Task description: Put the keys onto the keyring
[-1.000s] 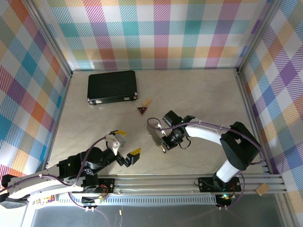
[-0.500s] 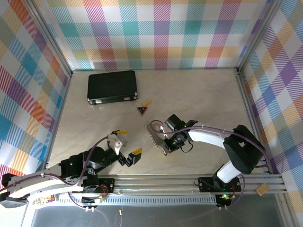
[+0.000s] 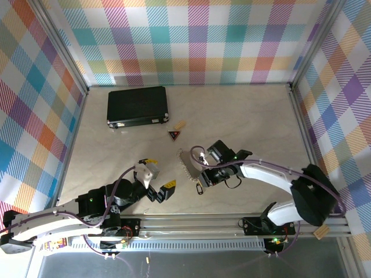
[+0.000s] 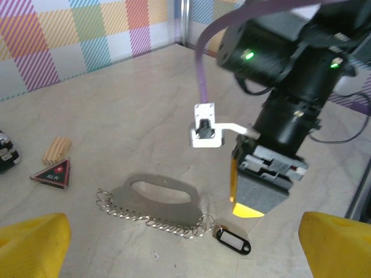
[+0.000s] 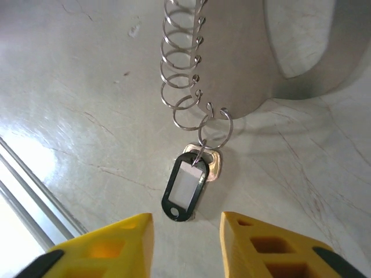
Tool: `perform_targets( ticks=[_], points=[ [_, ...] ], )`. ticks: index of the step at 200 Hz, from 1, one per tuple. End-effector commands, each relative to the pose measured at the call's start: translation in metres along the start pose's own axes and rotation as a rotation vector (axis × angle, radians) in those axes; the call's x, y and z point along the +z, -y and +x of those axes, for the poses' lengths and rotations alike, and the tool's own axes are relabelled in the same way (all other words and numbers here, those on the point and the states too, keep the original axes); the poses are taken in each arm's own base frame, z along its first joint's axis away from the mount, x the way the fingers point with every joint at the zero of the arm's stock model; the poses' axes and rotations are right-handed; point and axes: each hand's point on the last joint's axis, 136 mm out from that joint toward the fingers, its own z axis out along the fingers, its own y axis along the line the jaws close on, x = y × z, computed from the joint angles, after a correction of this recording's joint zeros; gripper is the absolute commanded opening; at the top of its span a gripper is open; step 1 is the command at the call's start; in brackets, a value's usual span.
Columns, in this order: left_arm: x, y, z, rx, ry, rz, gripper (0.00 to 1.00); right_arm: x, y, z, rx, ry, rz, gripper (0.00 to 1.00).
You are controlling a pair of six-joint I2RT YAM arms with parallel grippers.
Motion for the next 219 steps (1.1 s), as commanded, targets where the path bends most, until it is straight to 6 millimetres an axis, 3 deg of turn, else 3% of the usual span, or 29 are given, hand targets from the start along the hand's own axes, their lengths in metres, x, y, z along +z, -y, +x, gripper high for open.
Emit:
perform_targets(
  ticks=[1, 74, 109, 138, 205, 219],
  points=[
    [-0.003, -0.01, -0.02, -0.073, 0.068, -0.055, 1.0, -0.021, -0.001, -0.001, -0.023, 0.068, 0.032, 0.45],
    [-0.016, -0.042, -0.031, -0.104, 0.109, -0.224, 1.0, -0.09, 0.003, -0.014, -0.115, 0.322, 0.149, 0.69],
    [-0.024, -0.066, -0.028, -0.094, 0.114, -0.356, 1.0, -0.11, 0.017, -0.022, -0.123, 0.414, 0.24, 0.78],
    [-0.023, -0.073, -0.02, -0.037, 0.119, -0.397, 1.0, -0.126, 0.031, -0.032, -0.093, 0.486, 0.3, 0.83],
    [-0.026, -0.123, -0.009, -0.034, 0.132, -0.63, 1.0, -0.154, 0.064, -0.041, -0.035, 0.592, 0.423, 1.0],
    [-0.023, -0.133, -0.004, -0.042, 0.109, -0.665, 1.0, -0.159, 0.07, -0.043, -0.024, 0.616, 0.442, 0.99]
  ],
)
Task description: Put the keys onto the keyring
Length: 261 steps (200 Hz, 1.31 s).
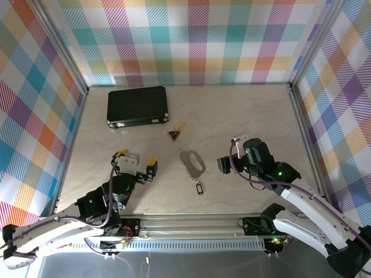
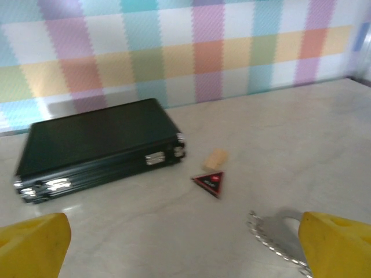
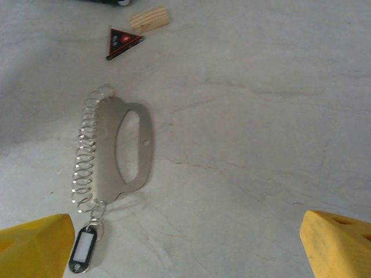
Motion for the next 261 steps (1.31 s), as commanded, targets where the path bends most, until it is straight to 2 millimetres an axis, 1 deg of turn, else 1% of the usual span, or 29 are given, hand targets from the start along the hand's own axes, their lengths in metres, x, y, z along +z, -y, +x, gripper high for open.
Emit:
perform_targets(
  ticks=[1, 29, 61, 79, 106, 133, 147, 163, 175, 195, 204, 231, 261],
  points=[
    [0.01, -0.014, 0.0, -0.009, 0.001, -0.077, 1.0, -0.002, 0.014, -0.007, -0.001, 0.053, 0.054, 0.99],
    [0.023, -0.023, 0.014, -0.002, -0.048, -0.128, 1.0, -0.004, 0.028, -0.011, 0.034, 0.086, 0.095, 0.99],
    [0.034, -0.031, 0.027, 0.02, -0.082, -0.17, 1.0, -0.012, 0.045, -0.02, 0.085, 0.191, 0.167, 0.99],
    [0.039, -0.044, 0.034, 0.017, -0.084, -0.23, 1.0, -0.017, 0.059, -0.025, 0.093, 0.264, 0.239, 0.99],
    [0.043, -0.064, 0.043, 0.018, -0.093, -0.319, 1.0, -0.02, 0.079, -0.027, 0.091, 0.31, 0.333, 0.99],
    [0.043, -0.076, 0.048, 0.078, -0.103, -0.393, 1.0, -0.014, 0.091, -0.023, 0.11, 0.309, 0.394, 0.99],
    [0.043, -0.084, 0.052, 0.096, -0.116, -0.436, 1.0, -0.014, 0.104, -0.021, 0.129, 0.347, 0.464, 0.99],
    [0.044, -0.09, 0.059, 0.101, -0.131, -0.463, 1.0, -0.013, 0.11, -0.022, 0.126, 0.387, 0.484, 0.99],
    [0.044, -0.092, 0.064, 0.102, -0.128, -0.466, 1.0, -0.011, 0.115, -0.021, 0.133, 0.404, 0.494, 0.99],
    [0.045, -0.096, 0.069, 0.078, -0.097, -0.466, 1.0, -0.001, 0.121, -0.015, 0.134, 0.402, 0.492, 0.99],
    [0.046, -0.099, 0.072, 0.06, -0.095, -0.468, 1.0, 0.005, 0.12, -0.013, 0.106, 0.394, 0.47, 0.99],
    [0.051, -0.109, 0.086, 0.026, -0.13, -0.48, 1.0, 0.02, 0.127, -0.003, 0.098, 0.359, 0.472, 0.99],
    [0.055, -0.119, 0.096, -0.006, -0.154, -0.507, 1.0, 0.037, 0.126, 0.009, 0.064, 0.348, 0.45, 0.99]
  ],
)
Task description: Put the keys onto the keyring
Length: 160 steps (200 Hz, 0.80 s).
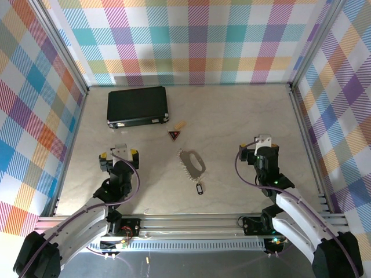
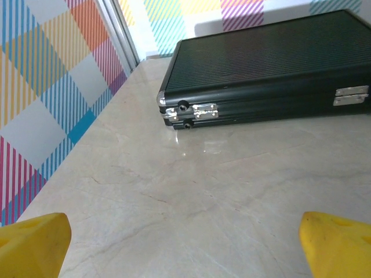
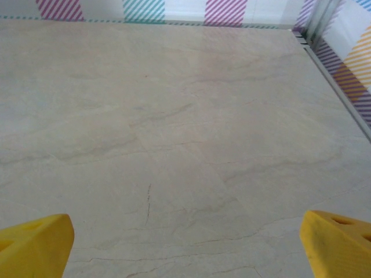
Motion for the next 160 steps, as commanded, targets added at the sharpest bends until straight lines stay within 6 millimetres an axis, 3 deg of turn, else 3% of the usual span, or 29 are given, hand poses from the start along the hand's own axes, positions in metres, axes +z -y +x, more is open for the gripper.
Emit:
perform_targets(
  ticks=[1, 53, 93, 160],
  points=[
    [0.006, -0.002, 0.0, -0.07, 0.009, 0.005, 1.0, 0.006, -0.008, -0.006, -0.017, 0.071, -0.041, 0.99],
    [0.019, -0.002, -0.001, -0.093, 0.014, 0.002, 1.0, 0.023, -0.006, 0.011, -0.024, 0.041, -0.021, 0.99],
    [0.033, -0.001, -0.003, -0.123, 0.031, 0.007, 1.0, 0.034, 0.003, 0.001, 0.002, 0.091, 0.024, 0.99],
    [0.067, 0.026, -0.01, -0.094, 0.05, 0.067, 1.0, 0.067, 0.013, -0.017, 0.013, 0.159, 0.057, 0.99]
  ],
)
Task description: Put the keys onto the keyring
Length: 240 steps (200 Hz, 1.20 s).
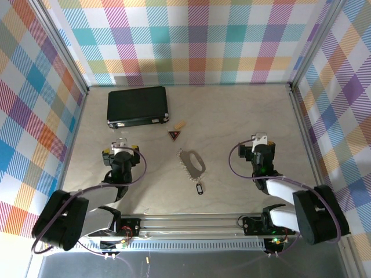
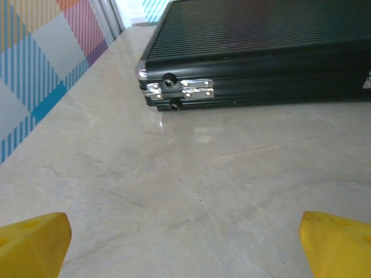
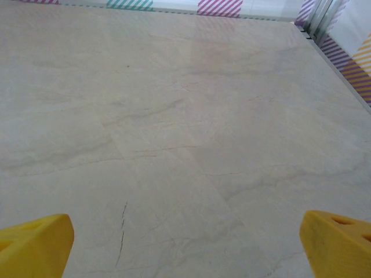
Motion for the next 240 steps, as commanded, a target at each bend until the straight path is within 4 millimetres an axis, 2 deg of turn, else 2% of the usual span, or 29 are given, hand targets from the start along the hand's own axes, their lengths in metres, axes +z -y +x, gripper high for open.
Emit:
perform_targets(
  ticks=[1, 19, 56, 92, 123, 132, 179, 201, 240],
  points=[
    [0.009, 0.01, -0.039, -0.056, 0.12, 0.038, 1.0, 0.009, 0.002, -0.041, 0.032, 0.138, 0.0, 0.99],
    [0.017, 0.016, -0.04, -0.039, 0.12, 0.058, 1.0, 0.019, 0.002, -0.046, 0.031, 0.141, -0.005, 0.99],
    [0.03, 0.019, -0.042, -0.047, 0.12, 0.089, 1.0, 0.039, 0.01, -0.035, 0.056, 0.127, 0.011, 0.99],
    [0.046, 0.022, -0.03, -0.089, 0.1, 0.131, 1.0, 0.047, 0.008, -0.032, 0.082, 0.074, -0.061, 0.99],
    [0.051, 0.023, -0.022, -0.097, 0.089, 0.142, 1.0, 0.056, 0.01, -0.024, 0.101, 0.085, -0.087, 0.99],
    [0.054, 0.023, -0.02, -0.1, 0.084, 0.137, 1.0, 0.055, 0.01, -0.019, 0.115, 0.037, -0.093, 0.99],
    [0.067, 0.023, -0.017, -0.106, 0.025, 0.134, 1.0, 0.059, 0.013, -0.02, 0.138, 0.035, -0.106, 0.99],
    [0.075, 0.017, -0.014, -0.139, -0.019, 0.133, 1.0, 0.059, 0.013, -0.019, 0.142, 0.029, -0.108, 0.99],
    [0.076, 0.016, -0.014, -0.151, -0.021, 0.138, 1.0, 0.059, 0.013, -0.02, 0.138, 0.033, -0.108, 0.99]
  ],
)
